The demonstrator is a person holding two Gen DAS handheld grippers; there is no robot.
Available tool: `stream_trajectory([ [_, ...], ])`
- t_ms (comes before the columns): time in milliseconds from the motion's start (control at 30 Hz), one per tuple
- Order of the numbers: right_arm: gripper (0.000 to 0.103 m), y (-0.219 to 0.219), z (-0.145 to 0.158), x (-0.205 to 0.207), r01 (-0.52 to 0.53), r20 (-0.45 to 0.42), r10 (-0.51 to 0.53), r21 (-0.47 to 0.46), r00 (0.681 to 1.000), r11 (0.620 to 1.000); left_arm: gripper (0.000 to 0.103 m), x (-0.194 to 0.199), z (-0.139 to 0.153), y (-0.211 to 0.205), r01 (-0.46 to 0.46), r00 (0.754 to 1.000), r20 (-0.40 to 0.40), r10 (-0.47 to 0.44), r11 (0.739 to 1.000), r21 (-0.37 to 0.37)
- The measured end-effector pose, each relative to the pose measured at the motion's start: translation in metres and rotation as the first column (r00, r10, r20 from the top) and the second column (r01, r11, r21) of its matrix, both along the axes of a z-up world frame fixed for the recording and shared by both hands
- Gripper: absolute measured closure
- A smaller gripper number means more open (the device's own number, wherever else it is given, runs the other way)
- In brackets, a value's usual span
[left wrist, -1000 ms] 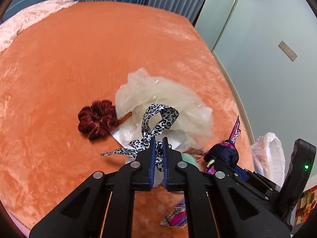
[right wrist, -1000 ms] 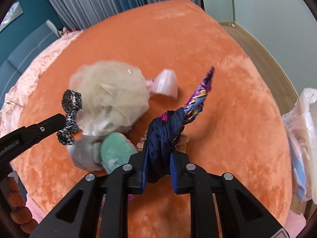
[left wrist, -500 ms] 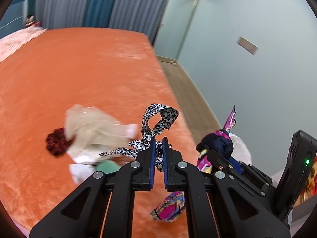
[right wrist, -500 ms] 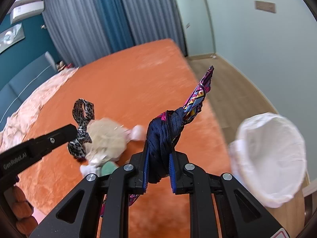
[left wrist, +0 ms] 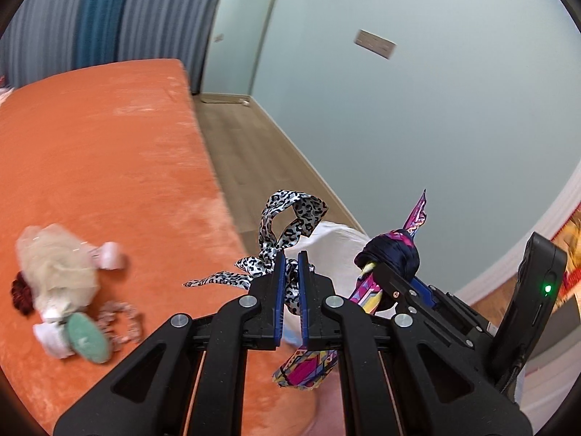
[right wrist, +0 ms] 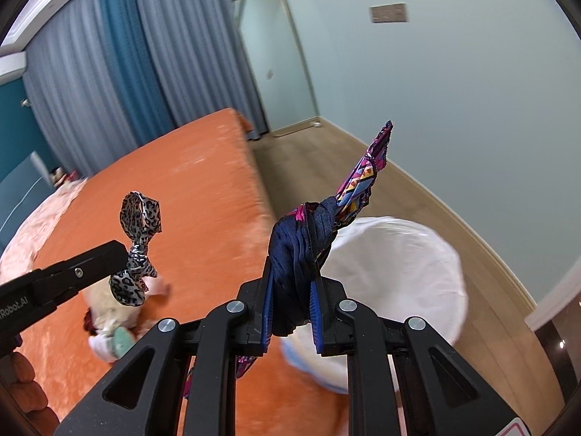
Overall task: Collect trash
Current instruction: 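Carry the striped stick over the bin and open the right gripper, then grasp the white sock with the left gripper while the right grasps the green sponge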
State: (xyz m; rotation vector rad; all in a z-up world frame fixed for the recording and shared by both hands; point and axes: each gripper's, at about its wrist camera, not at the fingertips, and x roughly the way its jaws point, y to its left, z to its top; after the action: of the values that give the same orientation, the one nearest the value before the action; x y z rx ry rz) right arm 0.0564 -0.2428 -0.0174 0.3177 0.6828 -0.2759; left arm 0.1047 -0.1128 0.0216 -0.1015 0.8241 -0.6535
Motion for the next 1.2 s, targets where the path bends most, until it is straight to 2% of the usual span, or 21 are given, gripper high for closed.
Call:
stream_trajectory([
  [233, 0.087, -0.038, -0.017, -0.007, 0.081, -0.023, -0.080, 0.015, 0.997, 0.997, 0.094, 0.005, -0.012, -0.060, 0.110, 0.994, -0.018, -0.110, 0.994, -0.002],
  [300, 0.083, -0.048, -0.019, -0.008, 0.091, -0.024, -0.091, 0.023, 0.996, 0.996, 0.094, 0.006, -0.014, -0.072, 0.121, 0.993, -0.016, -0.121, 0.993, -0.007],
  [333, 0.081, -0.049, -0.019, -0.006, 0.096, -0.023, -0.096, 0.028, 0.995, 0.995, 0.087, 0.007, -0.015, -0.076, 0.122, 0.992, -0.017, -0.122, 0.993, -0.007],
  [367, 0.079, -0.055, -0.018, -0.007, 0.103, -0.017, -0.103, 0.030, 0.995, 0.994, 0.071, 0.007, -0.015, -0.079, 0.106, 0.994, -0.021, -0.106, 0.994, 0.002],
  [400, 0.071, -0.060, -0.017, -0.007, 0.109, -0.015, -0.109, 0.030, 0.994, 0.994, 0.061, 0.007, -0.015, -0.080, 0.086, 0.996, -0.020, -0.086, 0.996, 0.005],
  [433, 0.066, -0.059, -0.016, -0.006, 0.115, -0.007, -0.115, 0.027, 0.993, 0.993, 0.046, 0.007, -0.013, -0.081, 0.071, 0.997, -0.017, -0.070, 0.998, 0.003],
  [467, 0.055, -0.061, -0.014, -0.006, 0.117, 0.002, -0.117, 0.025, 0.993, 0.993, 0.042, 0.007, -0.012, -0.081, 0.052, 0.999, -0.011, -0.052, 0.999, 0.000],
  [533, 0.049, -0.056, -0.011, -0.005, 0.117, 0.018, -0.117, 0.005, 0.993, 0.993, 0.037, 0.007, -0.010, -0.075, 0.024, 1.000, 0.000, -0.024, 1.000, 0.006],
  [667, 0.047, -0.044, -0.007, -0.003, 0.090, 0.019, -0.090, -0.021, 0.996, 0.996, 0.037, 0.008, -0.012, -0.055, -0.021, 1.000, 0.005, 0.021, 0.999, 0.034],
  [867, 0.042, -0.021, -0.001, -0.008, 0.052, 0.014, -0.051, -0.046, 0.999, 0.998, 0.037, 0.013, -0.014, -0.018, -0.105, 0.994, -0.020, 0.105, 0.994, 0.022],
  [1200, 0.039, 0.033, 0.001, -0.002, -0.063, -0.028, 0.062, -0.043, 0.998, 0.997, 0.036, 0.008, -0.029, 0.066, -0.251, 0.966, -0.056, 0.253, 0.967, 0.035],
])
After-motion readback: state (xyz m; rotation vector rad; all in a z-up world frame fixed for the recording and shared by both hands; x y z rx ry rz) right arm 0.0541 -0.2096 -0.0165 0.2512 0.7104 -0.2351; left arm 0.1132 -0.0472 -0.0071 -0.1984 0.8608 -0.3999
